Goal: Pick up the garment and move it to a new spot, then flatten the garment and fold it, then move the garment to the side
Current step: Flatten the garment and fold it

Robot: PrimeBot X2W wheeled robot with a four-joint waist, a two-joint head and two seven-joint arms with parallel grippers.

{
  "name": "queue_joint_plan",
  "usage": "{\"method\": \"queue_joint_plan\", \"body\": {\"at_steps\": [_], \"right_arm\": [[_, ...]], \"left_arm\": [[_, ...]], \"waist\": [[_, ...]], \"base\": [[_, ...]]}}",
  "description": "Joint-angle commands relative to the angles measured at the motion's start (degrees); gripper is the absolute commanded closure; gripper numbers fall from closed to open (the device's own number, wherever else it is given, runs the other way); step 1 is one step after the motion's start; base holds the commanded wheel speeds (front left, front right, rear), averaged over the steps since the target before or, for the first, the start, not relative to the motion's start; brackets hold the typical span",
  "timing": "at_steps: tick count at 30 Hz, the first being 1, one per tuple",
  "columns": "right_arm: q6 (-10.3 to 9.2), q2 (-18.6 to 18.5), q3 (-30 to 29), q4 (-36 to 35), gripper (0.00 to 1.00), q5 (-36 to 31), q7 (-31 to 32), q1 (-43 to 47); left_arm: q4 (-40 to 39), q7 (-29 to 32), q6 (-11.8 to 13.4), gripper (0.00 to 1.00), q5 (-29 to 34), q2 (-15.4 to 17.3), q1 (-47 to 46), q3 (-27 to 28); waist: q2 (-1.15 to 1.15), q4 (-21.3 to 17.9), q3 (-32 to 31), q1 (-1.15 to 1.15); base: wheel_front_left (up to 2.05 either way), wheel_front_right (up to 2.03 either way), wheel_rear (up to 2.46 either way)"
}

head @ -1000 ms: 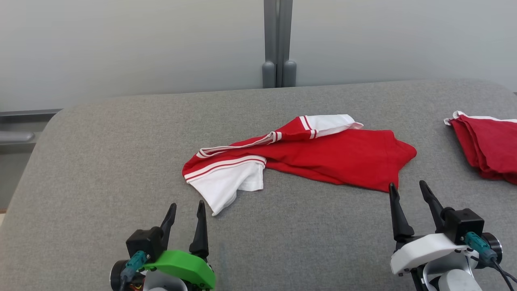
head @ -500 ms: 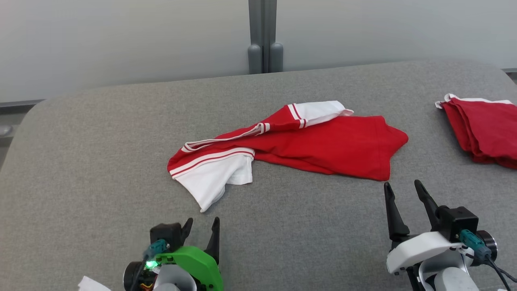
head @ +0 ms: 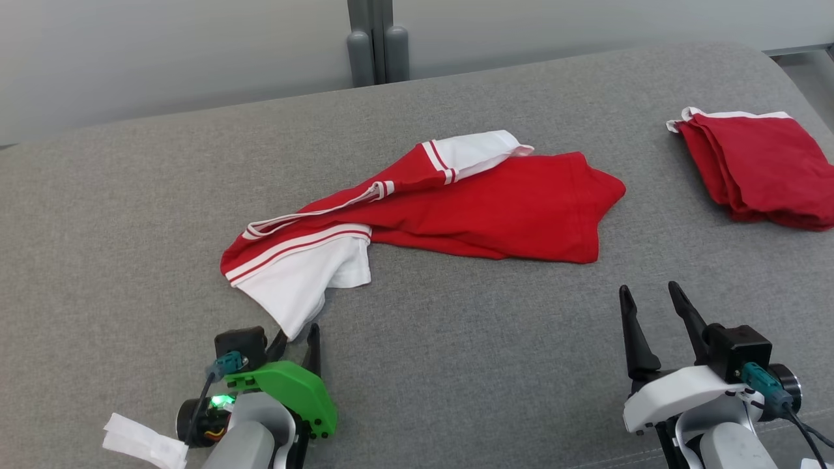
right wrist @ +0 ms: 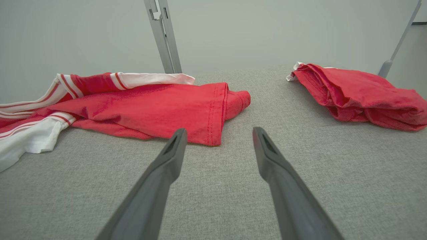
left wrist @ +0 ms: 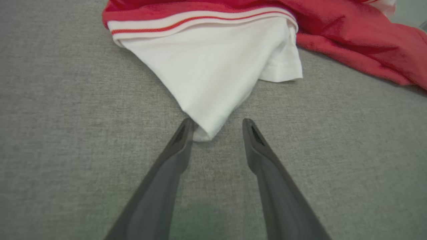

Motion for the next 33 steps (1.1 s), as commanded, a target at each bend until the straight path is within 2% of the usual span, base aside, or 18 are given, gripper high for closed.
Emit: {"method": "queue_joint_plan", "body": {"at_steps": [1,4,5,7,14,28,29,30,32,33], "right_arm": [[-0.07,-0.14,-0.26,0.27,0.0,0.24,-0.48,-0.79],[-0.07,-0.13,-1.11,1.12,0.0,-0.16,-0.68,-1.22],[-0.07,-0.13,-1.42,1.53,0.0,-0.43,-0.67,-1.47],[-0.07,-0.14,-1.98,2.67,0.0,-0.93,-0.61,-1.99],[-0.07,-0.13,-4.96,9.34,0.0,-4.01,2.48,-7.44],[-0.07,-0.14,-7.94,29.04,0.0,-7.47,13.92,-23.58],[-0.07,-0.16,-7.86,29.96,0.05,-7.43,14.22,-24.15],[-0.07,-0.16,-7.56,30.96,0.38,-7.52,14.57,-24.84],[-0.07,-0.14,-7.28,32.61,0.69,-7.16,14.67,-25.58],[-0.07,-0.15,-7.15,33.18,0.74,-7.09,14.47,-25.8]], "left_arm": [[-0.11,-0.62,0.33,0.62,-0.41,0.33,-1.03,0.36],[-0.56,-1.51,0.24,0.75,-1.01,0.15,-1.29,0.11],[-0.79,-1.76,0.17,0.9,-1.21,0.13,-1.54,0.02],[-1.13,-2.09,0.38,1.0,-1.28,0.05,-2.04,-0.29],[-3.58,-2.64,0.53,1.0,-1.08,-0.08,-3.39,-2.06],[-11.17,-3.43,0.54,1.0,-0.14,1.51,-3.53,-3.33],[-11.39,-3.42,0.6,1.0,-0.19,1.62,-3.48,-3.31],[-11.6,-3.42,0.65,1.0,-0.27,1.8,-3.41,-3.29],[-11.83,-3.42,0.73,1.0,-0.5,2.17,-3.29,-3.14],[-11.89,-3.43,0.76,1.0,-0.6,2.31,-3.24,-3.05]], "waist": [[0.0,-0.22,0.32,0.0],[0.0,0.2,0.55,0.0],[0.0,0.36,0.64,0.0],[0.0,0.71,0.83,0.0],[0.0,2.71,1.97,0.0],[0.0,6.5,4.88,0.0],[0.0,6.57,4.91,0.0],[0.0,6.63,4.93,0.0],[0.0,6.62,4.92,0.0],[0.0,6.58,4.89,0.0]], "base": [[0.0,0.0,0.0],[0.0,0.0,0.0],[0.0,0.0,0.0],[0.0,0.0,0.0],[0.0,0.0,0.0],[0.0,0.0,0.0],[0.0,0.0,0.0],[0.0,0.0,0.0],[0.0,0.0,0.0],[0.0,0.0,0.0]]}}
